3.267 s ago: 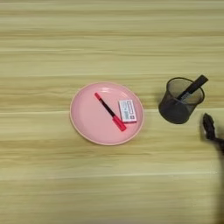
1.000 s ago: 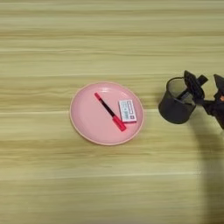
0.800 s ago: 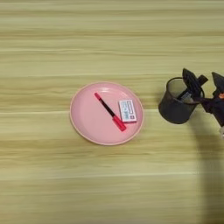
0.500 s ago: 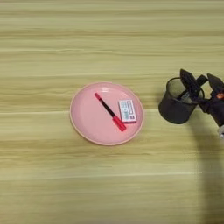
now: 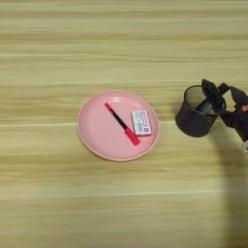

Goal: Move the objects on the table

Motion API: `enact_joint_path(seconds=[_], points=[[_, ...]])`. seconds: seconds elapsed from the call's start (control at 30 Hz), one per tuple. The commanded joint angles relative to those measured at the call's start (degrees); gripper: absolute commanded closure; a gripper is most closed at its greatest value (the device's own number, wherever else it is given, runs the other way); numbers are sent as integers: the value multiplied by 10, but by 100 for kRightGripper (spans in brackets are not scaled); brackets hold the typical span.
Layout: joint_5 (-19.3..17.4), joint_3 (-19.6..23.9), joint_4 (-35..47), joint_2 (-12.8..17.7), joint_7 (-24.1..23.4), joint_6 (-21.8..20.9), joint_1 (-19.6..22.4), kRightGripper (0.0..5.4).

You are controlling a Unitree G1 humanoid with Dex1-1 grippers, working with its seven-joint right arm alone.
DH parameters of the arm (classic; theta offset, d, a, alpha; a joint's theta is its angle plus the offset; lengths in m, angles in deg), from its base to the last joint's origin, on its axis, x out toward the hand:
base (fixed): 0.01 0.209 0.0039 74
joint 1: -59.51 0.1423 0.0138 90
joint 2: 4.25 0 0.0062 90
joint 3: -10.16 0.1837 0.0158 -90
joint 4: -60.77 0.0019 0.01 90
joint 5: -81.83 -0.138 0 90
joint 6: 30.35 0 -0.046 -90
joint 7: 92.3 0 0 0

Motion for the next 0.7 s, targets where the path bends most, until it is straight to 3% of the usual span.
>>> enact_joint_path(seconds=[0.03,0.43,0.7], points=[[-4,7,21,24,3,-10,42,6],[-11,9,16,25,9,-1,47,5],[-20,11,15,24,11,16,51,90]])
